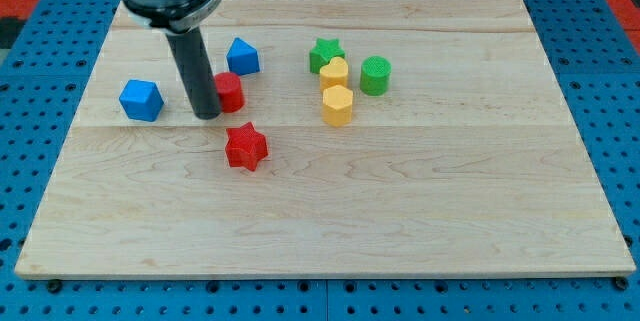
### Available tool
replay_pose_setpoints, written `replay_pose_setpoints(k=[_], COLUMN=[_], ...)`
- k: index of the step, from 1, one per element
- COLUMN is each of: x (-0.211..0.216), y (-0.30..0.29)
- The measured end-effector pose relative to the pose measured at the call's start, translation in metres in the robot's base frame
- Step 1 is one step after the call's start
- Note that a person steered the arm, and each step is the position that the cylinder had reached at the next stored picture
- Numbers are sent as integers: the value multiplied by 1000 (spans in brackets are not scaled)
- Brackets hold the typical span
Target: Move the blue triangle to the top of the red circle
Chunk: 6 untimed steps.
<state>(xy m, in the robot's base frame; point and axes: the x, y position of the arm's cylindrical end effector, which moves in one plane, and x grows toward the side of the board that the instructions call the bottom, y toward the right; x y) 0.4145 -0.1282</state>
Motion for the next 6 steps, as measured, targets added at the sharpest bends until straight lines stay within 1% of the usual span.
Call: replay_pose_setpoints(k=[1, 2, 3, 4, 5, 6], x=[-22, -22, -27, -48, -70, -72], y=[27, -6, -51, -38, -6, 25])
